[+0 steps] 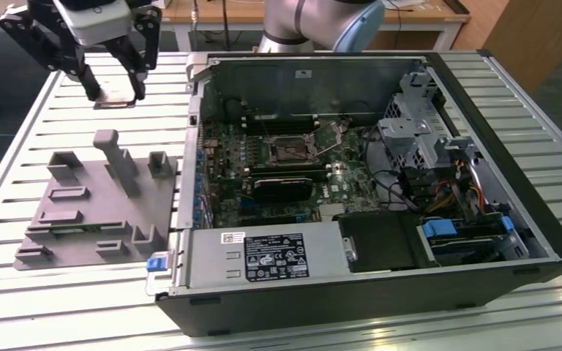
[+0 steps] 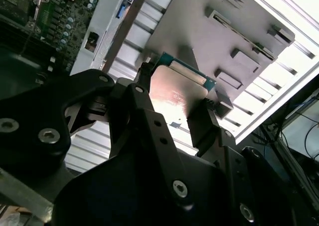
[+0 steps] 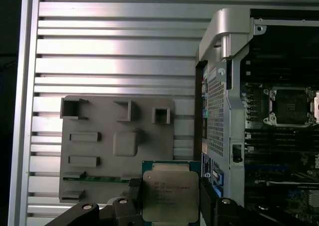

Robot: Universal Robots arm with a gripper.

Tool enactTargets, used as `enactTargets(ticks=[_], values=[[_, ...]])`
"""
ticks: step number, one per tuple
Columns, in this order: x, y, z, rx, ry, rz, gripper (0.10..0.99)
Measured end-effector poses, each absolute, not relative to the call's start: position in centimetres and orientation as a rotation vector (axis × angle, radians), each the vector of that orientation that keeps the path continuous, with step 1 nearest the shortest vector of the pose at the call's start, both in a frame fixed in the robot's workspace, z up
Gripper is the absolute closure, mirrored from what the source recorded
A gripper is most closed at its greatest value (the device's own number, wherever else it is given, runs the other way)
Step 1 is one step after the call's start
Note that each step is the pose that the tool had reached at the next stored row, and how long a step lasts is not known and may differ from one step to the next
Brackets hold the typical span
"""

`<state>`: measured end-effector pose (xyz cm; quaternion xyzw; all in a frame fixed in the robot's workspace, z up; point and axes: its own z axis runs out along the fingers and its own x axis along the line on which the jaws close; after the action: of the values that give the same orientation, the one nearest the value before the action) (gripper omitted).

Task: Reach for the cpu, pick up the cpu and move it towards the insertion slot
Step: 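Pick up the cpu and move it towards the insertion slot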

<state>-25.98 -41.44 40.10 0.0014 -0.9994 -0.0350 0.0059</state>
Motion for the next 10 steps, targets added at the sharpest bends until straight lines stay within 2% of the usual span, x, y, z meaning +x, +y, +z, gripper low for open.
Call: enactTargets(ticks=[10], values=[[-23.4,-41.4,40.1,0.004,-3.128,-0.11,0.541]])
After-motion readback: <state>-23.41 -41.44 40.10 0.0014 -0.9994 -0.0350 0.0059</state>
